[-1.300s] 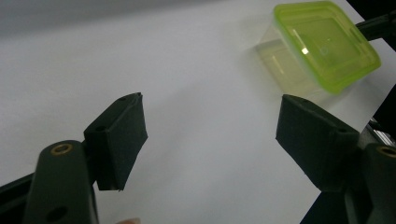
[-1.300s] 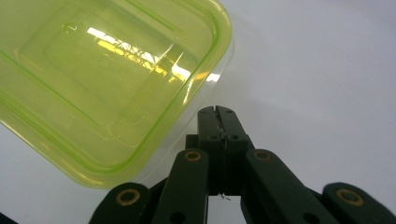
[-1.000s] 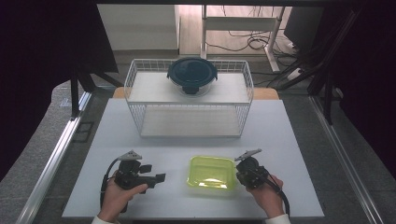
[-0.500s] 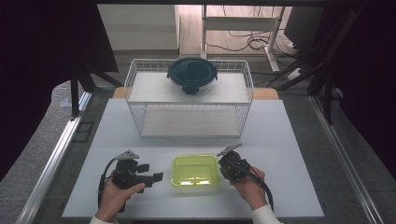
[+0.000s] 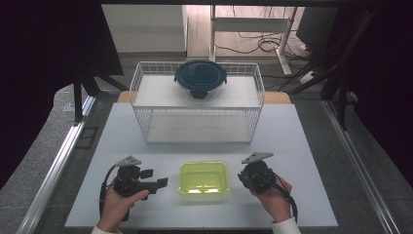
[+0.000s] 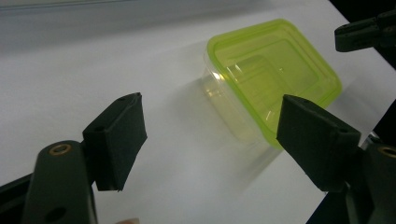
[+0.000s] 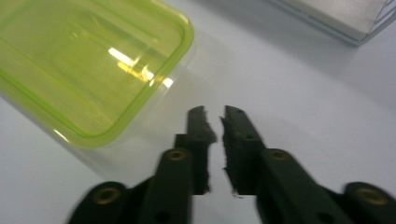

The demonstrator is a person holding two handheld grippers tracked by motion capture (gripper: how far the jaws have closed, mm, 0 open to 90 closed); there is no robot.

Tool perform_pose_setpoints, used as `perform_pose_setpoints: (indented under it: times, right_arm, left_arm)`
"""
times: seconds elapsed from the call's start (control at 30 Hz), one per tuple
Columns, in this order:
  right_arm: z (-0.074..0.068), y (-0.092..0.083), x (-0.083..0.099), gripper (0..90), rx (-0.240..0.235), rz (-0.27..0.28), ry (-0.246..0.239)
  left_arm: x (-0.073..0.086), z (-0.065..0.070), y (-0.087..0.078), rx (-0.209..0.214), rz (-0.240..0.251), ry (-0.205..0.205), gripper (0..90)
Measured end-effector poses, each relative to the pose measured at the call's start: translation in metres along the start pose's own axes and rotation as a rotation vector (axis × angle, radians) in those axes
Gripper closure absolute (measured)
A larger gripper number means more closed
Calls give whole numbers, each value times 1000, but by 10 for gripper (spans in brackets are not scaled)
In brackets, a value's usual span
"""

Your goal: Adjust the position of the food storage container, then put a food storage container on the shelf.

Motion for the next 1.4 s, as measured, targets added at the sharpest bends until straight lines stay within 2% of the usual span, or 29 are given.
perform_pose_setpoints:
  times: [0.07,0.2,0.47,0.7,0.8,0.9,1.07,1.13,1.2,1.23,1.4]
  right_arm:
    - [4,-5,-3,605,-18,36,60]
    - [7,-13,-7,464,-87,82,151]
    - [3,-12,-6,321,-173,108,203]
    - [3,-14,-6,341,-254,122,243]
    - [4,-15,-5,357,-289,123,266]
    - [5,-14,-5,370,-314,122,288]
    - [1,-10,-5,387,-330,118,303]
    - [-1,-9,-7,406,-338,124,308]
    - [-4,-7,-8,408,-357,124,319]
    - [-6,-6,-9,407,-361,123,327]
    - [-10,2,-7,407,-382,104,339]
  left_arm:
    - [0,-1,-1,-1,4,-2,230]
    - [-1,-2,-2,4,11,-19,227]
    - [-6,-3,-8,18,49,-37,230]
    - [-9,-4,-9,37,79,-68,229]
    - [-11,0,-9,106,95,-111,237]
    - [-14,3,-7,116,104,-116,241]
    - [-12,4,-1,107,87,-112,250]
    - [-12,5,1,124,84,-123,267]
    - [-12,8,5,173,79,-149,292]
    - [-12,9,7,183,73,-159,297]
    - [-9,10,21,181,30,-168,307]
Point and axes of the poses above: each handheld gripper's, and its own axes: y roughly forward along the jaws, x roughly out of its underside, z roughly to its right, the point moved 9 cm from there along y, roughly forward along the jaws, and after that the axes turned 6 degrees about x, right-handed, at the moved point
